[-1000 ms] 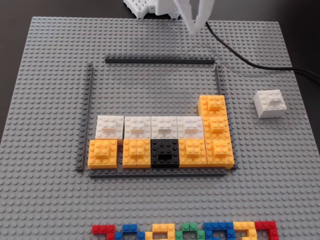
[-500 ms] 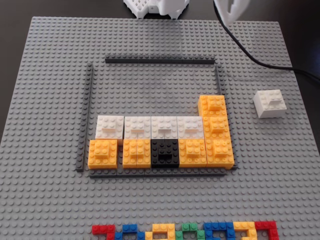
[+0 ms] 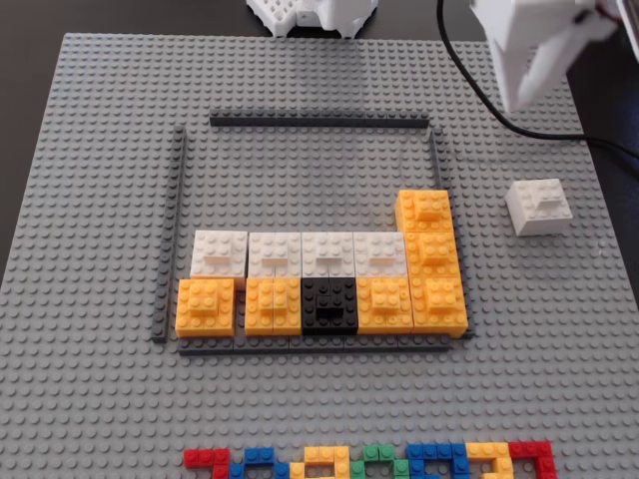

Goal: Grab the cube and place it into the grid

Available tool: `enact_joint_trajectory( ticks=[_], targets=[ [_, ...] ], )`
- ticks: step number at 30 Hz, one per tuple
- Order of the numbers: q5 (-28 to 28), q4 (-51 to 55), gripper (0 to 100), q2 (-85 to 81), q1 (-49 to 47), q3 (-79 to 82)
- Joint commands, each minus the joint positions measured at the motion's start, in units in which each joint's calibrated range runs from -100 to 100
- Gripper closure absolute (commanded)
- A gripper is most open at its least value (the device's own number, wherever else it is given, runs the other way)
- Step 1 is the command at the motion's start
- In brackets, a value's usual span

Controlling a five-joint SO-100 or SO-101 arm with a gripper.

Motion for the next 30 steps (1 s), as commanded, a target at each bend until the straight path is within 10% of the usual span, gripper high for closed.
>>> enact_joint_trajectory(
  ticks=[1, 12, 30],
  targets=[
    [-0.93, -0.17, 100, 3.57, -0.81, -8.56],
    [-1.66, -2.37, 66, 9.42, -0.89, -11.1],
    [-1.27, -5.06, 66, 15.87, 0.29, -12.28]
  ],
)
